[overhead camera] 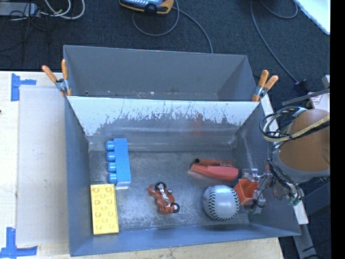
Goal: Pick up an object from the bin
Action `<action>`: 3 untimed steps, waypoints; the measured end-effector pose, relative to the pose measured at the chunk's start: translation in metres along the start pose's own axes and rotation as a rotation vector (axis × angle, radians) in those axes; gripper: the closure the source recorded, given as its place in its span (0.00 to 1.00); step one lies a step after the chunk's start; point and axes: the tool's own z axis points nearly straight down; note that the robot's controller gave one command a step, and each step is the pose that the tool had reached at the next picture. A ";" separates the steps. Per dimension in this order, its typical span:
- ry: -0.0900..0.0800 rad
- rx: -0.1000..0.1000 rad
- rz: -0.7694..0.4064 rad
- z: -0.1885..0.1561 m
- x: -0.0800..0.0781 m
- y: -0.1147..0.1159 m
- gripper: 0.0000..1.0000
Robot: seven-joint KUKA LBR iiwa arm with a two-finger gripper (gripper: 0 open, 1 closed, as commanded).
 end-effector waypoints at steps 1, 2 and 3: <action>0.005 -0.002 -0.001 -0.006 0.001 0.001 1.00; 0.011 -0.003 -0.001 -0.026 0.003 0.001 1.00; 0.003 -0.001 -0.002 -0.042 0.001 0.001 1.00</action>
Offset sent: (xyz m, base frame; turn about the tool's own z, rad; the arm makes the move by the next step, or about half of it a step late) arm 0.0001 0.0000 0.0379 0.0000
